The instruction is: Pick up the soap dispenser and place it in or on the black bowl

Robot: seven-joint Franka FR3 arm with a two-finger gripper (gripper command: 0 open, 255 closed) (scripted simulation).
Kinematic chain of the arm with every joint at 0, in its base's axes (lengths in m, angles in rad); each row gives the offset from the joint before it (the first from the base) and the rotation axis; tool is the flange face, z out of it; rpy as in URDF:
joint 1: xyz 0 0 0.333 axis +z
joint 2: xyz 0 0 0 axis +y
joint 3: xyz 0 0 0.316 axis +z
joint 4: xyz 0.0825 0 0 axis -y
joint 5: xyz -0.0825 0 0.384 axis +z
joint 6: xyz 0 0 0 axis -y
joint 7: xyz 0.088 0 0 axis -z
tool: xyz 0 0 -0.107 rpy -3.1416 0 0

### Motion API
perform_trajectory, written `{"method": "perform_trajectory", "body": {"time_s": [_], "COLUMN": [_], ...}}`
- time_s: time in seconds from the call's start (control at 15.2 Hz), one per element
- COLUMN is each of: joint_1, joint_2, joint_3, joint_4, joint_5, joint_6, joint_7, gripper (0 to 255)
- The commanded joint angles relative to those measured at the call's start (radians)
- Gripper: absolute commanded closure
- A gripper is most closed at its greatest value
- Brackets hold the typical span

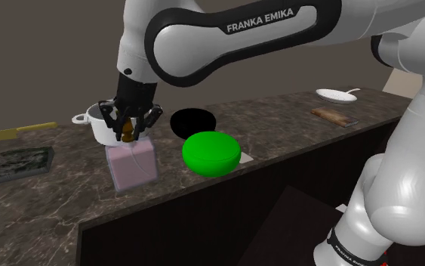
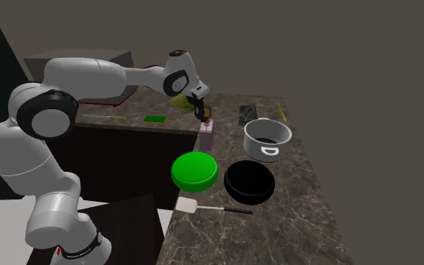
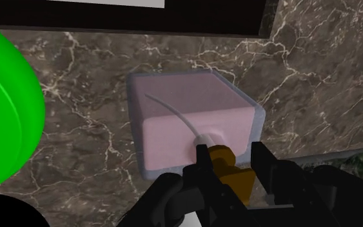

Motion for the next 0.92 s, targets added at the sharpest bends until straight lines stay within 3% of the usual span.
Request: {"method": "perform_trajectory", "body": {"time_s": [0.0,0.86], "joint_1": [-0.001,0.001], "joint_2": [-0.002,0.006], "joint_3": [-0.001,0.001], "joint_4": [0.027,0.211], "joint_5": [0.002,0.000], "joint_6": [-0.029,-0.206], "joint_7": [-0.003,-0.004], "gripper": [255,255]}}
